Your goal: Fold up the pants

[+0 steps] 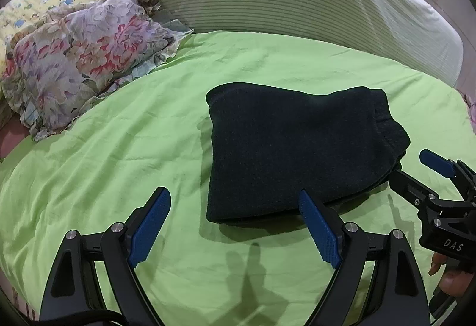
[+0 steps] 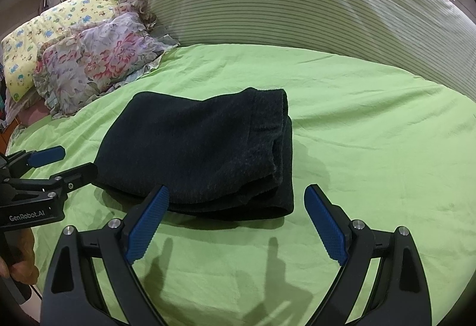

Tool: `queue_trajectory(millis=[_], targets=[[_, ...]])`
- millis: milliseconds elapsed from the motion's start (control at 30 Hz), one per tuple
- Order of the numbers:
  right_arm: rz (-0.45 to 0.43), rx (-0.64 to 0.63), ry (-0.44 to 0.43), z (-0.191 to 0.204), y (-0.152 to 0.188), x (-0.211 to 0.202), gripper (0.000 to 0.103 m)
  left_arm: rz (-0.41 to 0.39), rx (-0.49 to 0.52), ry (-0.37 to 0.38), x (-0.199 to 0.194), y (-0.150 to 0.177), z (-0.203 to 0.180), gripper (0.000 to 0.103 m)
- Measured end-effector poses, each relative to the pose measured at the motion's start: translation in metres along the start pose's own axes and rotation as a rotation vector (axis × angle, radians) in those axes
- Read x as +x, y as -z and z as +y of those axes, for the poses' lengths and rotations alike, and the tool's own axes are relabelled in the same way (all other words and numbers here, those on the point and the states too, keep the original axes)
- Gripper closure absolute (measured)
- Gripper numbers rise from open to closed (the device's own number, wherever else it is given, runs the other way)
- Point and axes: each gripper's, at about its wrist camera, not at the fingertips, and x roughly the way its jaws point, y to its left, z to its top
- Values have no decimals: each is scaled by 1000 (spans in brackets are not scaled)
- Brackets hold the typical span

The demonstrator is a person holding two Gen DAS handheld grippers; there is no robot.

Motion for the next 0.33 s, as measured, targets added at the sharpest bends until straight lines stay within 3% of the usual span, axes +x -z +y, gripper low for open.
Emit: queue_trajectory(millis=[333], targets=[[-14, 55, -8, -11, -4, -4, 11, -8, 34, -5, -7, -11, -12, 14]])
